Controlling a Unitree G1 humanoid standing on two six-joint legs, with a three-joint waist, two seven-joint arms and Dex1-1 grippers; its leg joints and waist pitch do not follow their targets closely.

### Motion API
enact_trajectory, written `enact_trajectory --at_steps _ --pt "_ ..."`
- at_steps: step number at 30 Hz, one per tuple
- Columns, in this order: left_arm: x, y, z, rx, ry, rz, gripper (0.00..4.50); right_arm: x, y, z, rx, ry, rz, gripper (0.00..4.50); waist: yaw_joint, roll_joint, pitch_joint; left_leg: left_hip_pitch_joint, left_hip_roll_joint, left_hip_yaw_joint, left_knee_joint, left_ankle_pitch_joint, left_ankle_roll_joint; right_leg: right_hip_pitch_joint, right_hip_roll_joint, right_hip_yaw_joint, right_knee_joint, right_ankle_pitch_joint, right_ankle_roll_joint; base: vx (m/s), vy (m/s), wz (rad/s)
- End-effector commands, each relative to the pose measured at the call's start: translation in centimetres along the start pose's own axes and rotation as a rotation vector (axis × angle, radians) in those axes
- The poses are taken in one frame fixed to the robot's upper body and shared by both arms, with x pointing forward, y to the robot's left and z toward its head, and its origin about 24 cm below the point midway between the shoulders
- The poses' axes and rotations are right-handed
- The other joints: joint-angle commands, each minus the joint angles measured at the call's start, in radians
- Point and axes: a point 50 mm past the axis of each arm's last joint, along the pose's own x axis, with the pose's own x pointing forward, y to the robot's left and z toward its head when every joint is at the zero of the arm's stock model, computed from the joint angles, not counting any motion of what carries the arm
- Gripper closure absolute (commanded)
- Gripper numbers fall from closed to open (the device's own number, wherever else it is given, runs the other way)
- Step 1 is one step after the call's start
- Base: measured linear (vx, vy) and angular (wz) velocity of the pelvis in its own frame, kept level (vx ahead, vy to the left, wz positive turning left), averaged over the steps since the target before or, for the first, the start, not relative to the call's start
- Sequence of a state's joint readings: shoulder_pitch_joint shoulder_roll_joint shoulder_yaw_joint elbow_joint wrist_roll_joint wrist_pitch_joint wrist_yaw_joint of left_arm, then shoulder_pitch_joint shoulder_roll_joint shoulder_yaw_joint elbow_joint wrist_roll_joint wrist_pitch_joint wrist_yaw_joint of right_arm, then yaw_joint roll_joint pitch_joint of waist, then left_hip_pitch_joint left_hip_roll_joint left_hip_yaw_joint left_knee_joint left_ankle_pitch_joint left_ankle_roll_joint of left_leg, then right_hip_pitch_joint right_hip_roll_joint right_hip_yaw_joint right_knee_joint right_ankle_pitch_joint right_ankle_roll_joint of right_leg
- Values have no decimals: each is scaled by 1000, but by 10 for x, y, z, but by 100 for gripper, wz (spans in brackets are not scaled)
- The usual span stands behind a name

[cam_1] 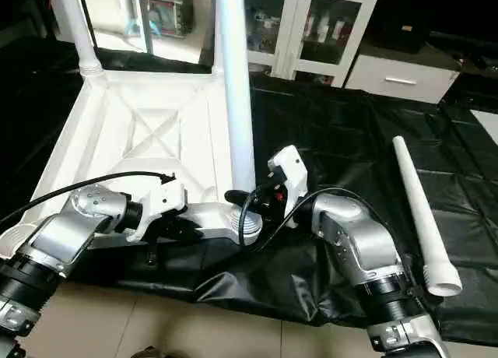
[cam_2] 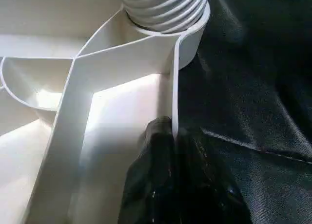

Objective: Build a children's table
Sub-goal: Pick table leg

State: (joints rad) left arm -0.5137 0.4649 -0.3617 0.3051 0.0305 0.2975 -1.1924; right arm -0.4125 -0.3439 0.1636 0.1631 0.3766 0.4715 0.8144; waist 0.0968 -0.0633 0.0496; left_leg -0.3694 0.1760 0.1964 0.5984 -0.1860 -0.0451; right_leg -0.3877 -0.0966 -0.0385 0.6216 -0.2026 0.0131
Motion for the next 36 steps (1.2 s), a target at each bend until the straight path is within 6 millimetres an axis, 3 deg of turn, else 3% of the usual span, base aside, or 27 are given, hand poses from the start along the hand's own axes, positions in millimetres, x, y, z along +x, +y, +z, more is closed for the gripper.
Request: enact_trajectory --at_steps 1,4,20,36 --pt "9 -9 3 -1 -55 -67 449 -3 0 -18 44 61 -13 264 -5 -8 -55 20 54 -20 -83 -197 -15 22 -55 36 -72 -213 -179 0 0 0" --pt "8 -9 3 -3 -54 -65 449 -4 0 -20 48 61 -15 264 -5 -5 -57 20 54 -21 -83 -191 -15 21 -54 36 -69 -184 -183 0 0 0" --pt "6 -7 1 -11 -44 -56 449 -14 -7 -39 236 -60 -131 264 -7 -3 -57 22 55 -22 -89 -244 -32 19 -54 36 -75 -206 -188 0 0 0" --pt "4 -1 4 -14 -48 -32 449 -26 6 -56 227 -193 -170 264 -6 1 -56 23 57 -24 -96 -272 -33 17 -54 36 -81 -219 -178 0 0 0"
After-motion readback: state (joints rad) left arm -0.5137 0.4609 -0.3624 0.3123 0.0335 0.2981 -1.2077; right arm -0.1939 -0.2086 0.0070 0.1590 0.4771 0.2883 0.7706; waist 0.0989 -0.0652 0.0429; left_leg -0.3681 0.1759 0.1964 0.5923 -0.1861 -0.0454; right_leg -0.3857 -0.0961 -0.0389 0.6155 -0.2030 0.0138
